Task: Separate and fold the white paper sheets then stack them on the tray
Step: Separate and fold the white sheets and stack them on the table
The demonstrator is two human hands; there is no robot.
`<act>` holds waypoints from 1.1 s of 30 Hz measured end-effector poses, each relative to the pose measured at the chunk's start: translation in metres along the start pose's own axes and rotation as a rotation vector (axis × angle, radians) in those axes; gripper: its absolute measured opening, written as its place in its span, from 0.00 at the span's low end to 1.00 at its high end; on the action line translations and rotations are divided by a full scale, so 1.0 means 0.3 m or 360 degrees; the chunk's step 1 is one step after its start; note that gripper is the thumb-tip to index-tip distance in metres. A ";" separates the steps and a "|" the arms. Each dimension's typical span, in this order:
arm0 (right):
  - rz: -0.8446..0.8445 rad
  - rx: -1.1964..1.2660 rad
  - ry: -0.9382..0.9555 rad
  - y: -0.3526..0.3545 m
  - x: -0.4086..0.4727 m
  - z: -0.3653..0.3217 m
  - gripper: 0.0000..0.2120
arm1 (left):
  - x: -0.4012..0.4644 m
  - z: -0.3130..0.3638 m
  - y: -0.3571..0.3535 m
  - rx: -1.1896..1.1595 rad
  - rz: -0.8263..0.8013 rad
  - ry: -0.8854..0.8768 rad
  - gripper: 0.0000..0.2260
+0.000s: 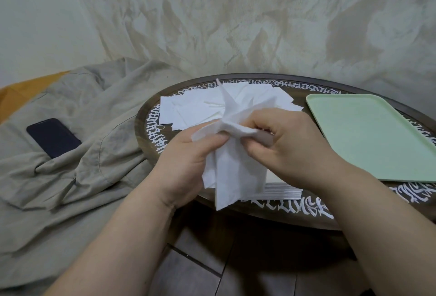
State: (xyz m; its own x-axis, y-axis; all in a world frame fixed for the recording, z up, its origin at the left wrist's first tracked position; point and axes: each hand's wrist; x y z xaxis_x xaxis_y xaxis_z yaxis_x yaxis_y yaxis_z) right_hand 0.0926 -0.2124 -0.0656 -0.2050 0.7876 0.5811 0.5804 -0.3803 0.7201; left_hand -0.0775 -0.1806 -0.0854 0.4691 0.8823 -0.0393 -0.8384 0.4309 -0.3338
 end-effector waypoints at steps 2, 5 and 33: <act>-0.0011 0.0190 -0.0014 0.006 -0.009 0.001 0.04 | -0.002 0.016 0.012 -0.0255 -0.0210 0.0075 0.25; -0.0044 0.0303 -0.0020 0.012 -0.015 0.003 0.03 | -0.005 0.041 0.022 -0.0395 -0.0473 0.0091 0.35; 0.0134 0.0750 -0.0506 0.027 -0.024 0.004 0.06 | -0.014 0.038 0.006 -0.0211 -0.0433 0.0192 0.34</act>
State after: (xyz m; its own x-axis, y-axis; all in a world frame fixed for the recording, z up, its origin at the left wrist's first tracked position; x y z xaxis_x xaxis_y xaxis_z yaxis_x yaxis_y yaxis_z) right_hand 0.0997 -0.2205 -0.0643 0.0617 0.8988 0.4339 0.8881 -0.2479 0.3872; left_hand -0.0842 -0.1813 -0.0751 0.7071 0.7059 -0.0404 -0.6381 0.6125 -0.4666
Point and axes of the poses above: each hand's wrist, its own x-axis towards the middle knuckle, its own y-axis out of the back of the hand, z = x × y, and after that the axes turned 3 degrees about y, right-handed
